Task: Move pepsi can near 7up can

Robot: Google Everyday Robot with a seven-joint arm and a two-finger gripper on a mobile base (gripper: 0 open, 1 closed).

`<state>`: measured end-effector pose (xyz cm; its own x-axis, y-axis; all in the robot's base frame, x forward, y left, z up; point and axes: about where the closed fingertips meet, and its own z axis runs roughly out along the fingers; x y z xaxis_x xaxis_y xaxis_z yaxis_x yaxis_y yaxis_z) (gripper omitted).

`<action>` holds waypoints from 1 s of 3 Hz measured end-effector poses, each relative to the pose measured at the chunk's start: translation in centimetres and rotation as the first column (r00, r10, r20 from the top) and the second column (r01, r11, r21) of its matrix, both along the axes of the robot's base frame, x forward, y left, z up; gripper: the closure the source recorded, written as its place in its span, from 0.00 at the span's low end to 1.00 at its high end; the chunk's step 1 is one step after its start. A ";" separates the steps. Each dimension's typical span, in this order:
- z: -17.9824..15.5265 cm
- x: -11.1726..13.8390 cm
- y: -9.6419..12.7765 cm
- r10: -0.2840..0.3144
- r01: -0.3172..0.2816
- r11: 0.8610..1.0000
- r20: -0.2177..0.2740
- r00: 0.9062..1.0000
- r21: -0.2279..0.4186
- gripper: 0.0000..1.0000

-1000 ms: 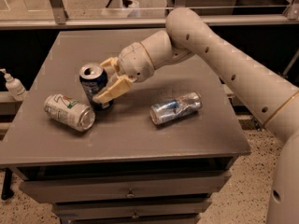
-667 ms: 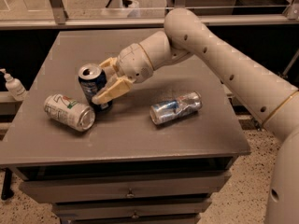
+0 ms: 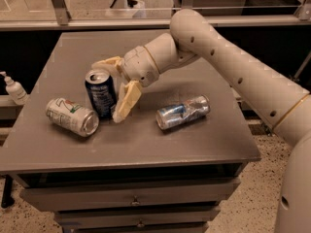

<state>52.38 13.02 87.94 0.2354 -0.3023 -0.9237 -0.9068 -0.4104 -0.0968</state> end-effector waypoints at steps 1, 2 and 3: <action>-0.7 1.7 -1.0 -0.043 0.043 0.999 0.012 0.999 -0.019 0.00; -1.6 7.1 -4.0 -0.195 0.196 0.980 0.035 0.980 -0.029 0.00; 0.4 13.9 -9.1 -0.410 0.410 0.912 0.074 0.909 0.009 0.00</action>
Offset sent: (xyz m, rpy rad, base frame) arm 0.1585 -0.0972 -0.0171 -0.0372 -0.0780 -0.4448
